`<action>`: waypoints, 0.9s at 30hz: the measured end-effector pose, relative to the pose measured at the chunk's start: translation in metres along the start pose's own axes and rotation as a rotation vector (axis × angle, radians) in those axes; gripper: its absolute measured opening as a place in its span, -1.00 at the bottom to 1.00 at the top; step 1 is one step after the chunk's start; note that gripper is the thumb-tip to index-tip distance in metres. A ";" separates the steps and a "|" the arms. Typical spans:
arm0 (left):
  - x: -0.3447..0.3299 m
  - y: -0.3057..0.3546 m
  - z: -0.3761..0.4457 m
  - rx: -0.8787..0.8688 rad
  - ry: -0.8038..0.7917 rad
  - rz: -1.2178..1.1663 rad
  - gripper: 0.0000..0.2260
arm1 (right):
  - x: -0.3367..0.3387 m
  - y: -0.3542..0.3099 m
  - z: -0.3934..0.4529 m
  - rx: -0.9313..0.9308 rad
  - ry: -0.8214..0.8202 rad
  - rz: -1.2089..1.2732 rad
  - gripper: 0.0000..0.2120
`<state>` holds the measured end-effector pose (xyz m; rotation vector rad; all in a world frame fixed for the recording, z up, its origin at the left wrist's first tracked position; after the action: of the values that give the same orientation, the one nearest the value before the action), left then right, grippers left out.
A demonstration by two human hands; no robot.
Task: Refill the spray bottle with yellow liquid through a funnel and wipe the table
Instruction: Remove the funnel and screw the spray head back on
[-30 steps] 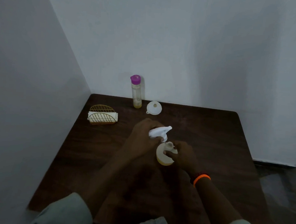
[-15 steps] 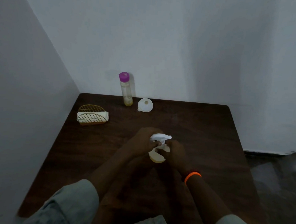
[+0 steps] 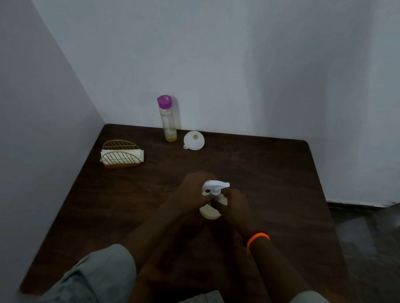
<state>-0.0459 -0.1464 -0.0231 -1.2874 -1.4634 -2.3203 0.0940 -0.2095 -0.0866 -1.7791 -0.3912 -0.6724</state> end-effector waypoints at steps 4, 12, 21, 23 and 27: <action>0.005 0.008 -0.002 -0.019 -0.039 -0.037 -0.71 | -0.003 0.006 0.001 -0.010 0.012 -0.037 -0.54; 0.004 0.003 0.000 0.036 0.045 -0.024 -0.58 | -0.001 0.002 0.002 0.014 0.009 -0.001 -0.67; 0.004 0.011 0.000 -0.013 0.018 -0.029 -0.67 | -0.007 0.011 0.005 -0.008 0.007 -0.042 -0.57; 0.002 0.010 0.000 0.005 0.033 -0.017 -0.64 | -0.008 0.011 0.007 -0.027 -0.006 -0.036 -0.55; 0.002 0.014 0.000 -0.020 0.001 -0.063 -0.72 | -0.006 0.012 0.007 -0.025 0.007 -0.036 -0.56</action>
<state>-0.0403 -0.1532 -0.0117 -1.2633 -1.5052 -2.3800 0.0980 -0.2062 -0.1007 -1.7961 -0.4131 -0.7115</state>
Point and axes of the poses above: each hand's wrist, its own z-axis towards the middle knuckle, its own x-axis out of the back of the hand, y = z × x, the point moved 5 cm from there along z, towards the middle knuckle, and after that the axes turned 1 degree about x, right-handed, at the moved point
